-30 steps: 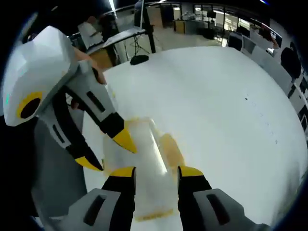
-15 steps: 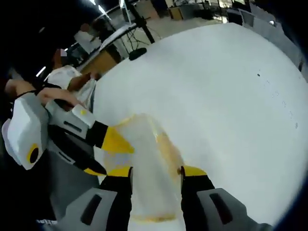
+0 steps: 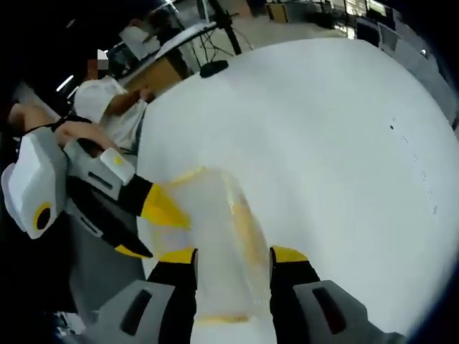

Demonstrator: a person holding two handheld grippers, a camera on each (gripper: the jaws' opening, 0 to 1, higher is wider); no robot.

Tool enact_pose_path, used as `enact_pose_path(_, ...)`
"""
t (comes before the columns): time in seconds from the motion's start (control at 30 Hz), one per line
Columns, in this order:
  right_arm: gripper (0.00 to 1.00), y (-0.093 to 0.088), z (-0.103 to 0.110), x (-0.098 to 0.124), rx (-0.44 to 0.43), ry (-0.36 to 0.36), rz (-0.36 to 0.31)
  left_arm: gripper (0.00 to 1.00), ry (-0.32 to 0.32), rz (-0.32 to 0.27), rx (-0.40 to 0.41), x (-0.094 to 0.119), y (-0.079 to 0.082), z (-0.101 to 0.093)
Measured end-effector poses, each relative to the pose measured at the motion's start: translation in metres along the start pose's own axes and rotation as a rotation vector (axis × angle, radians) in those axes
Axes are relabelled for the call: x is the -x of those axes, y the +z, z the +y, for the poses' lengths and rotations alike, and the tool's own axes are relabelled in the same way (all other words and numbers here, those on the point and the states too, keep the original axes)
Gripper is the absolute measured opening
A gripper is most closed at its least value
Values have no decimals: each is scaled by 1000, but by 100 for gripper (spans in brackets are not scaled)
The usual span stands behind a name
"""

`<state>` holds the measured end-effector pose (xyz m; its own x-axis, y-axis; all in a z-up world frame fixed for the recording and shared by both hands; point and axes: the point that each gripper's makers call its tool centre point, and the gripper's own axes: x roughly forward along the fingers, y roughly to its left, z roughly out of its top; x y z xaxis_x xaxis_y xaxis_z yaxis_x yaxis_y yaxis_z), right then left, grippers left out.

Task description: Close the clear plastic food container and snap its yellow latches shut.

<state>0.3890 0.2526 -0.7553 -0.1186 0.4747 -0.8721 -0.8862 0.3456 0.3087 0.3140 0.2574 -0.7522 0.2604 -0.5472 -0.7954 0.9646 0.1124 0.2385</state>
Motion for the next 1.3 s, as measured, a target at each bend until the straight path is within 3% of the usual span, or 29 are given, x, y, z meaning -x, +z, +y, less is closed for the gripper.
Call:
enact_pose_path(0.1,39,1,1,-3,26,-7,21,49,22,-24,-38,-3,6,-1)
enact_pose_path(0.3,38,-4,3,-9,85,-8,91,49,64,-7,-107,-7,5,-1)
enact_pose_path(0.57,38,2,2,-16,102,3,124,49,61,34,-110,-14,-4,1)
enact_pose_path(0.8,35,-3,4,-22,120,34,168,49,56,45,-93,-20,-8,-1)
enact_pose_path(0.83,35,-3,4,-22,124,36,170,49,66,51,-127,-20,-8,1)
enact_pose_path(1.3,32,-4,6,-26,173,47,246,45,62,39,-87,-22,-9,2)
